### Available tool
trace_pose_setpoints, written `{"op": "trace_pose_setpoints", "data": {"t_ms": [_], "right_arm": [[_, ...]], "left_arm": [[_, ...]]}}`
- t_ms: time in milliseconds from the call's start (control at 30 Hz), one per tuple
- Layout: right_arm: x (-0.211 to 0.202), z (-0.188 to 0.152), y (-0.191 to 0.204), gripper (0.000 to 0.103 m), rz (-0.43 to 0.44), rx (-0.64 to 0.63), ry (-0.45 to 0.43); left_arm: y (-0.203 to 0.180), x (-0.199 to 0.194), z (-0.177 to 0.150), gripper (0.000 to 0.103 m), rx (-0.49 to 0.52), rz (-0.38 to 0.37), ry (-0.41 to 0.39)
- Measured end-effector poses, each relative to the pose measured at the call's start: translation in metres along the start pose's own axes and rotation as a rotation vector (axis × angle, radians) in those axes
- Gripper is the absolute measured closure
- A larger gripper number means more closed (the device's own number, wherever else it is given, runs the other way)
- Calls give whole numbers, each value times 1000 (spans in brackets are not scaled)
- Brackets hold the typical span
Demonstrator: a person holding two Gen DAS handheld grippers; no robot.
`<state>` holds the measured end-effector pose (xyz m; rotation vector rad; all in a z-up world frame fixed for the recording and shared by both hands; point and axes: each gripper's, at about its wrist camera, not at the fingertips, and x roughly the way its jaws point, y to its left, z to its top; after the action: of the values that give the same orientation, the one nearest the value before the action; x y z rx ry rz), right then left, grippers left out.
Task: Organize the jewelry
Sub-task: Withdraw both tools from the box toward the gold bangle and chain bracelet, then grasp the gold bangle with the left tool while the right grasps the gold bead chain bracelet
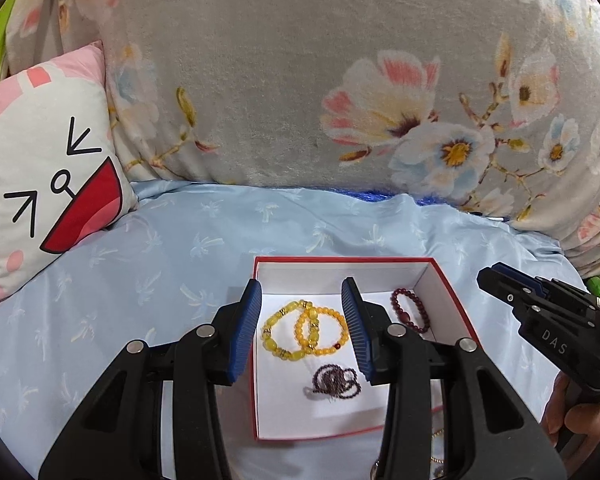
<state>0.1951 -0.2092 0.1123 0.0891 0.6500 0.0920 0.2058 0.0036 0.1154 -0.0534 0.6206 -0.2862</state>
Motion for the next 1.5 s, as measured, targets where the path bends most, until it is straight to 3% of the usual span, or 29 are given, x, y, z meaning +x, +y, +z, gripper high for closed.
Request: {"op": "trace_pose_setpoints", "data": {"t_ms": [300,500,833,1233,1300,1367,1500], "right_arm": [[-39,-34,5,83,-17,-26,-9],[-53,-73,0,83,-6,-3,34],[-38,-135,-11,83,-4,65,148],[-20,-154,-11,82,-27,57,182],[-20,-156,-11,82,-17,62,185],[-19,-158,-12,82,-14,69,187],[-20,-158,-16,82,-13,82,186]], "left_arm": [[-12,-33,-31,63,28,-15,7],[-18,-43,-65,63,35,-19,49],[-32,-21,-123,63,24,-52,184],[-51,7,-151,63,49,-74,268],[-52,5,-152,59,44,-99,267],[-56,2,-152,47,49,-114,259],[-75,0,-156,39,107,-130,260]]}}
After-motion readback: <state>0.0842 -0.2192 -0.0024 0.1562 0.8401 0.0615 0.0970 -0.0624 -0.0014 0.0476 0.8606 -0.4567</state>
